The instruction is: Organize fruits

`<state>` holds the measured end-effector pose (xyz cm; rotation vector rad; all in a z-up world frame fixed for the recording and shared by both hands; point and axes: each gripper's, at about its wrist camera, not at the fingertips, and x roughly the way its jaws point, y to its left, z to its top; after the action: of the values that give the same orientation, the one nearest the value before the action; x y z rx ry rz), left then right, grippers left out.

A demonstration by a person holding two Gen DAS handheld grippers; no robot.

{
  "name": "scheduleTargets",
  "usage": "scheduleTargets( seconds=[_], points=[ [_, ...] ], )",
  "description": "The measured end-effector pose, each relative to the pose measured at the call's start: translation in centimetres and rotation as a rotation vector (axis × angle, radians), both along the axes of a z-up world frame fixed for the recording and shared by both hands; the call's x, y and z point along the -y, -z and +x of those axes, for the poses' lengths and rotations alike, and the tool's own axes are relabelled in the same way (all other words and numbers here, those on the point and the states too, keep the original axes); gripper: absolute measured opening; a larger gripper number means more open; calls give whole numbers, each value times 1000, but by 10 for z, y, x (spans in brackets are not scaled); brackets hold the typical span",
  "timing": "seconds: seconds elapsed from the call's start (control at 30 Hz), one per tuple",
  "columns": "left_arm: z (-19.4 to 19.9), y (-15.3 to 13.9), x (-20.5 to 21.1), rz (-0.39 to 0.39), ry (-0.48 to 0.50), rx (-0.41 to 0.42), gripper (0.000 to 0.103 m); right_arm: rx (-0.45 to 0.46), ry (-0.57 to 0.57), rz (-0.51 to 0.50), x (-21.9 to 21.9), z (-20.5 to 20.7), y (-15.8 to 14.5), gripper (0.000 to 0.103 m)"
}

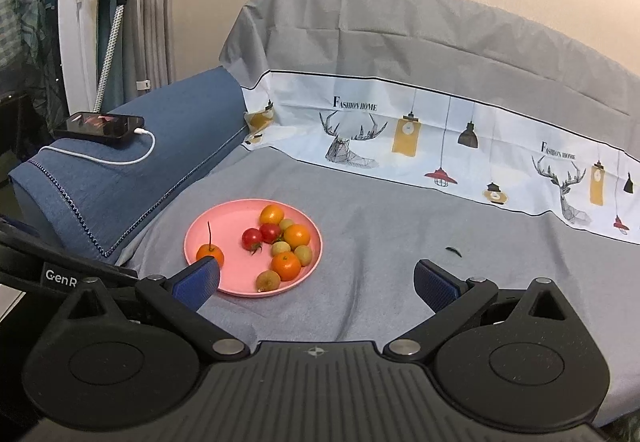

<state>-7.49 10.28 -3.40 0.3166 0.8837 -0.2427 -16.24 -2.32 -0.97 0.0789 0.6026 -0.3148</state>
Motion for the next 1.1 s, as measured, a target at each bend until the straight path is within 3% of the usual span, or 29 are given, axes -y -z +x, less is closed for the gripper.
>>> scheduleTargets(
  seconds=[1.1],
  points=[
    [1, 1, 1, 3, 9, 2, 103, -17, -1, 18, 0, 3, 5, 102]
  ],
)
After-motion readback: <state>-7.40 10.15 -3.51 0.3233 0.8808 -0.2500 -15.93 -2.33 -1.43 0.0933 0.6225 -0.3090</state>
